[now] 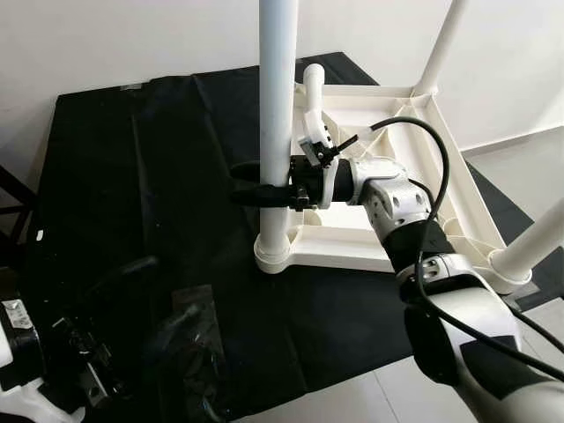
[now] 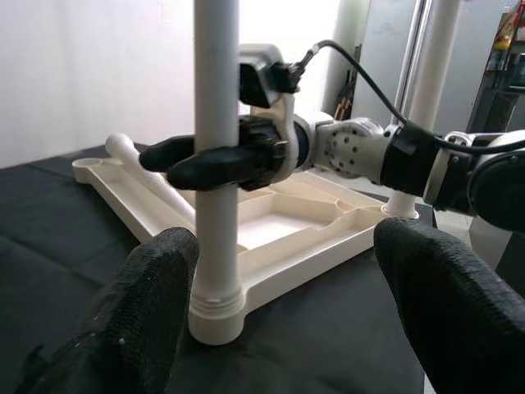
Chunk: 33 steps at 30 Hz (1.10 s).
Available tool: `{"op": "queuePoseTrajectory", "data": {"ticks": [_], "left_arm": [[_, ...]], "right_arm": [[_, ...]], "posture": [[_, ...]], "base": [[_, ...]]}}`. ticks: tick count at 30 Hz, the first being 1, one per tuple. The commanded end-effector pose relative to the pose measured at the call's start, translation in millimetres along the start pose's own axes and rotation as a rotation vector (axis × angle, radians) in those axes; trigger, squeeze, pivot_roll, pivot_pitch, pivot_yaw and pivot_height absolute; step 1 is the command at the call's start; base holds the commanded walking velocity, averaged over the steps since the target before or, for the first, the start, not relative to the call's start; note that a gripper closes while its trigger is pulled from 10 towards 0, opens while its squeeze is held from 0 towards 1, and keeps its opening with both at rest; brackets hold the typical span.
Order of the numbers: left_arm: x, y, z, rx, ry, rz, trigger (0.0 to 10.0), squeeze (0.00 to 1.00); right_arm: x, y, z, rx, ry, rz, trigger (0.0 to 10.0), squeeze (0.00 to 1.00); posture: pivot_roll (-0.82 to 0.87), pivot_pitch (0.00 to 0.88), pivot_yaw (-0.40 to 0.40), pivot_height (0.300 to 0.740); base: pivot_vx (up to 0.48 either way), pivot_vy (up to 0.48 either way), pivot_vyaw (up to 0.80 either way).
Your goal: Building children table
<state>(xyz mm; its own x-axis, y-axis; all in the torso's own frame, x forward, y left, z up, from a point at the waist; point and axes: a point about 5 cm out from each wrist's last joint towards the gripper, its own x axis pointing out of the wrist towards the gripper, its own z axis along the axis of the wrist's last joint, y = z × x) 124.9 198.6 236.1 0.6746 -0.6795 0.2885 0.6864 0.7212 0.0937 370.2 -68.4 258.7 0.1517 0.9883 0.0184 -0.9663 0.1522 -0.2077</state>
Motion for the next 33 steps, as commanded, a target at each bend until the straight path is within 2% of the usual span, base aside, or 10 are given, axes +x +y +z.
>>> {"op": "queuePoseTrajectory", "data": {"ticks": [1, 5, 11, 17, 18, 19, 20, 23, 24, 33], "left_arm": [[-0.3, -1.2, -2.1, -0.005, 0.012, -0.008, 10.0, 0.00], [-0.2, -0.6, -3.3, -0.011, 0.009, -0.008, 10.0, 0.00], [4.1, 4.9, -4.2, -0.009, 0.002, -0.030, 10.0, 0.00], [7.3, 11.9, -2.0, 0.015, -0.011, -0.038, 10.0, 0.00], [7.7, 13.1, -1.8, 0.019, -0.013, -0.037, 10.0, 0.00], [7.7, 13.1, -1.8, 0.019, -0.013, -0.037, 10.0, 0.00], [8.2, 13.1, -2.2, 0.021, -0.014, -0.037, 10.0, 0.00], [10.6, 12.0, -2.4, 0.020, -0.022, -0.036, 10.0, 0.00], [10.8, 11.9, -2.3, 0.020, -0.022, -0.037, 10.0, 0.00], [9.7, 10.1, 0.2, 0.021, -0.017, -0.034, 10.0, 0.00]], "right_arm": [[-6.1, -1.9, -11.4, 0.005, 0.017, -0.131, 0.0, 0.00], [-17.7, 17.8, -47.7, 0.012, 0.188, -0.797, 0.0, 0.00], [10.3, 94.4, -62.3, 0.044, 0.184, -0.784, 0.0, 0.00], [15.8, 86.9, -59.2, 0.029, 0.184, -0.788, 0.0, 0.00], [16.5, 85.9, -55.9, 0.031, 0.187, -0.794, 4.3, 0.00], [16.5, 85.9, -55.9, 0.031, 0.187, -0.794, 4.3, 0.00], [17.2, 84.4, -51.6, 0.038, 0.183, -0.786, 10.0, 0.00], [16.7, 73.5, -36.0, 0.086, 0.150, -0.707, 10.0, 0.00], [16.6, 70.8, -31.9, 0.080, 0.148, -0.663, 10.0, 1.00], [4.3, 62.6, -7.2, -0.079, 0.171, -0.056, 10.0, 1.00]], "posture": [[0.08, 0.162, -0.042, 0.740], [0.08, 0.166, -0.035, 0.740], [0.07, 0.137, -0.007, 0.740], [0.06, 0.120, -0.004, 0.740], [0.06, 0.117, -0.009, 0.740], [0.06, 0.117, -0.009, 0.740], [0.06, 0.113, -0.008, 0.740], [0.07, 0.117, -0.007, 0.740], [0.08, 0.118, -0.006, 0.740], [0.12, 0.137, -0.015, 0.740]], "base": [[0.000, 0.000, 0.00], [0.000, 0.000, 0.00], [0.000, 0.000, 0.00], [0.000, 0.000, 0.00], [0.000, 0.000, 0.00], [0.000, 0.000, 0.00], [0.000, 0.000, 0.00], [0.000, 0.000, 0.00], [0.000, 0.000, 0.00], [0.000, 0.000, 0.00]]}}
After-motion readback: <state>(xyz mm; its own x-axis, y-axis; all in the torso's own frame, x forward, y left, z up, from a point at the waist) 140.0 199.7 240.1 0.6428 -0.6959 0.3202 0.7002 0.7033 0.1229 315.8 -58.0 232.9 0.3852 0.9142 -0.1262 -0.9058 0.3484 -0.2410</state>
